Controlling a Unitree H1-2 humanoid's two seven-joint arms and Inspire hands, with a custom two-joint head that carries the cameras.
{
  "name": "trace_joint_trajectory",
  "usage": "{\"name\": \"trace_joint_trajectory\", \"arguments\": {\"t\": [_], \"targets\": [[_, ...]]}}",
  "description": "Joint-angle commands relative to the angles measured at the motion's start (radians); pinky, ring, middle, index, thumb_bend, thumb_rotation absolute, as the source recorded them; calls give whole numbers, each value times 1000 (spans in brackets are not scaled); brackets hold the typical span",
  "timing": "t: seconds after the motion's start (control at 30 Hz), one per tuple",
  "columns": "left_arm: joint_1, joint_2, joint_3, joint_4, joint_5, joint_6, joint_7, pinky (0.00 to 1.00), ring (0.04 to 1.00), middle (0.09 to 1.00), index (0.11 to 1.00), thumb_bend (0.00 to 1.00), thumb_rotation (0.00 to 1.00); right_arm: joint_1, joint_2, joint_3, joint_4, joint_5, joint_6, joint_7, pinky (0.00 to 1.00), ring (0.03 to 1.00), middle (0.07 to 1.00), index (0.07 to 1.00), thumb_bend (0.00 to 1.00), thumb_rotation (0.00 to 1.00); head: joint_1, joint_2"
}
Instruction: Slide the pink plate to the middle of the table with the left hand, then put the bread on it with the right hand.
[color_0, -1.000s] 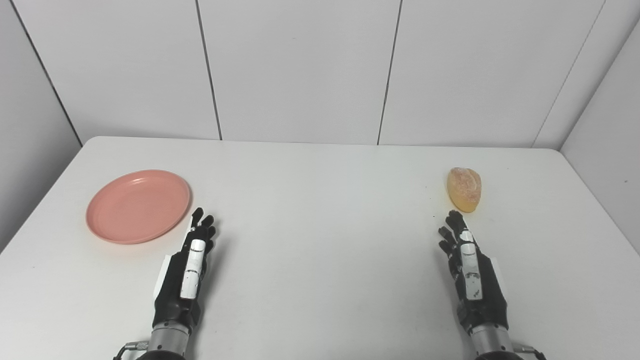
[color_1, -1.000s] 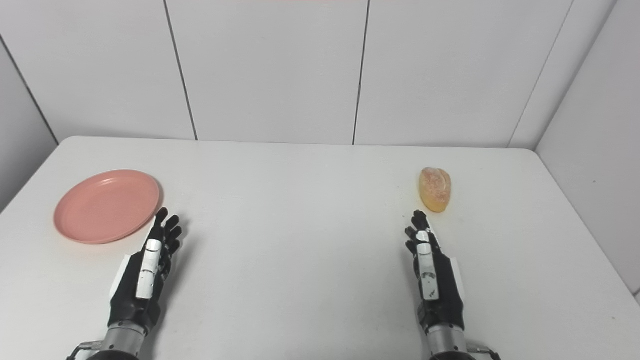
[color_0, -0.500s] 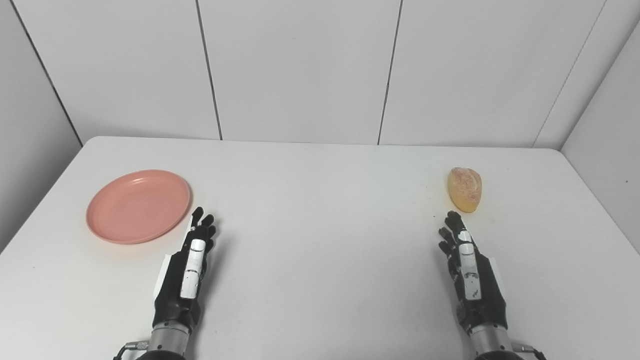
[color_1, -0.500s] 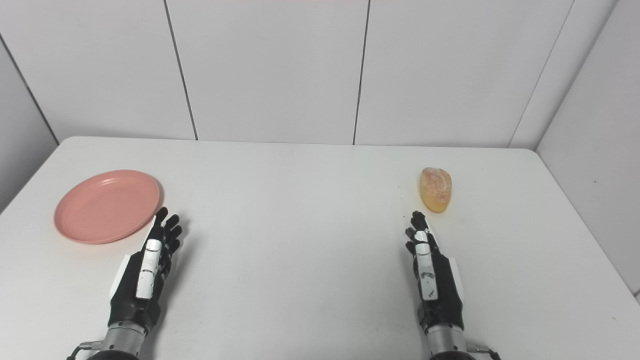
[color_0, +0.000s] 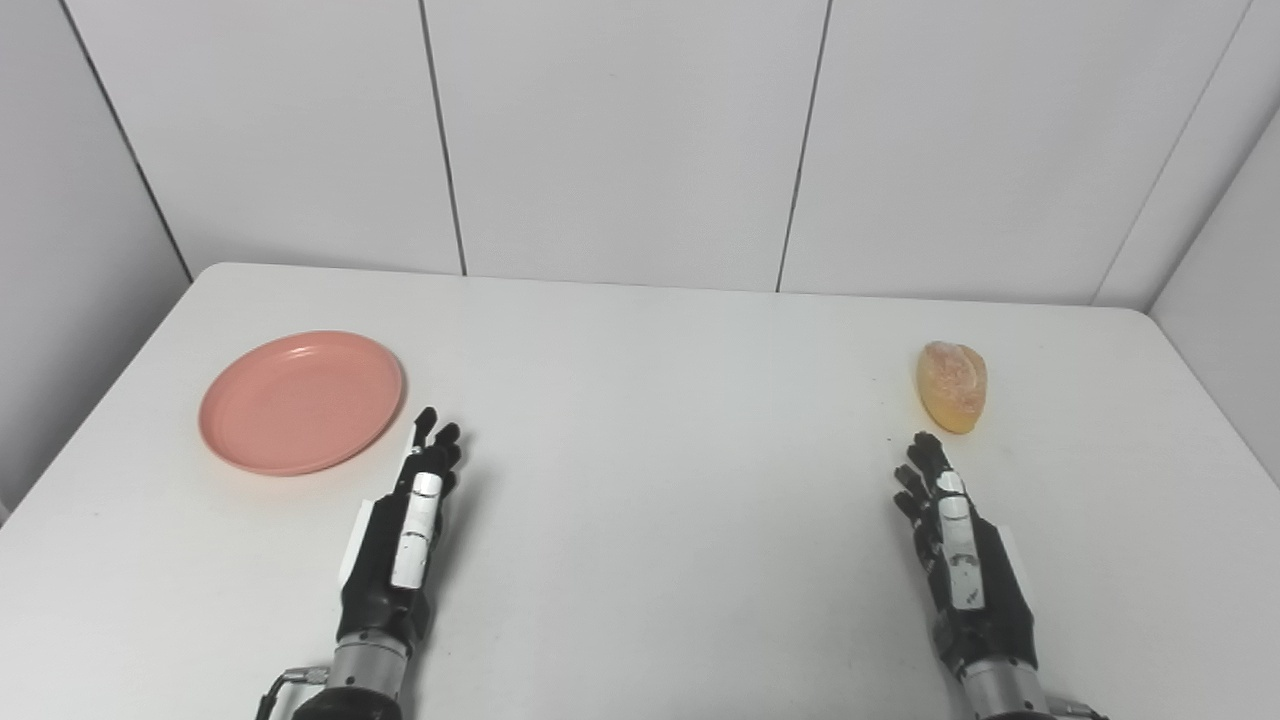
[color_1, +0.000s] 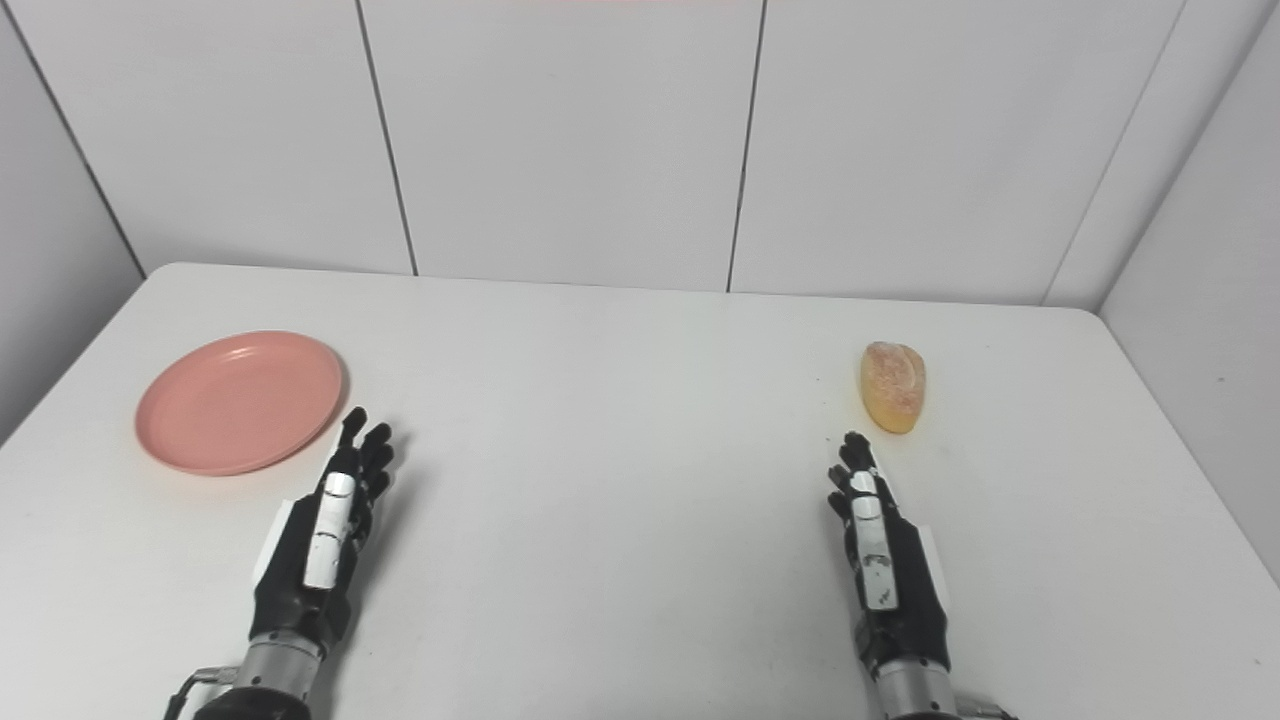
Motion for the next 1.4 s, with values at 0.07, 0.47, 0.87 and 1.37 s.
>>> {"name": "trace_joint_trajectory", "arguments": {"t": [0.07, 0.47, 0.87, 1.37], "targets": [[-9, -77, -10, 18, 37, -78, 3, 1000, 984, 977, 1000, 740, 990, -26, -22, -21, 30, 28, -49, 30, 987, 956, 970, 951, 760, 975, 34, -16], [-24, -129, -5, 96, 93, -124, 7, 1000, 983, 973, 1000, 761, 951, -40, -50, -44, 117, 49, -99, 74, 1000, 971, 986, 970, 733, 979, 120, -85], [-16, -119, 14, 154, 85, -188, -20, 1000, 987, 976, 1000, 755, 951, -38, -36, -32, 177, 21, -151, 78, 1000, 964, 976, 963, 742, 962, 87, -180], [-35, -121, 49, 125, 45, -205, -25, 1000, 983, 983, 1000, 753, 945, -23, -22, -28, 160, -4, -137, 64, 999, 954, 964, 955, 728, 965, 72, -175]]}}
